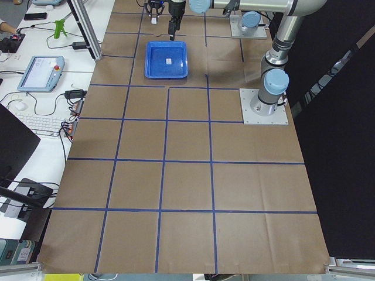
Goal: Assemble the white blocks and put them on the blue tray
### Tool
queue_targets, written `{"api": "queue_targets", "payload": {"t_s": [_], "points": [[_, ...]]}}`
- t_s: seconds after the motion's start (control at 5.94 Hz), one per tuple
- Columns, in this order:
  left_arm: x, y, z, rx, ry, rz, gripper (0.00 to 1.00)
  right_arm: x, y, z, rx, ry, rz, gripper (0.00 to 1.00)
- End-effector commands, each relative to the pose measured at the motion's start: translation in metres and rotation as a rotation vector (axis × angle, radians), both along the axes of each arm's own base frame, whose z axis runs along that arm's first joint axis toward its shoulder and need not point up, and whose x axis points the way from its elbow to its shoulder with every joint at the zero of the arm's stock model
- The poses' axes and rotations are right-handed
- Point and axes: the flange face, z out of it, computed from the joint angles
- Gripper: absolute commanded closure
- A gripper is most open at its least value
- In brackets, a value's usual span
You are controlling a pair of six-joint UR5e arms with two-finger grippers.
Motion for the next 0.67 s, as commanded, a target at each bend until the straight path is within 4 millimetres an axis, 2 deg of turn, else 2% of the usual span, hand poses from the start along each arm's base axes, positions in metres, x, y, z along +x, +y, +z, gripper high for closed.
{"api": "queue_targets", "payload": {"t_s": [0.0,0.17,0.34,0.5], "points": [[0.003,0.000,0.003,-0.016,0.006,0.051,0.01,0.080,0.022,-0.004,-0.010,-0.015,-0.022,0.75],[0.003,0.000,0.003,-0.017,0.007,0.051,0.01,0.104,0.043,-0.022,-0.025,-0.028,-0.050,0.75],[0.003,0.000,0.004,-0.019,0.007,0.053,0.01,0.112,0.060,-0.055,-0.041,-0.033,-0.049,0.75],[0.003,0.000,0.004,-0.021,0.007,0.053,0.01,0.114,0.068,-0.087,-0.046,-0.035,-0.044,0.75]]}}
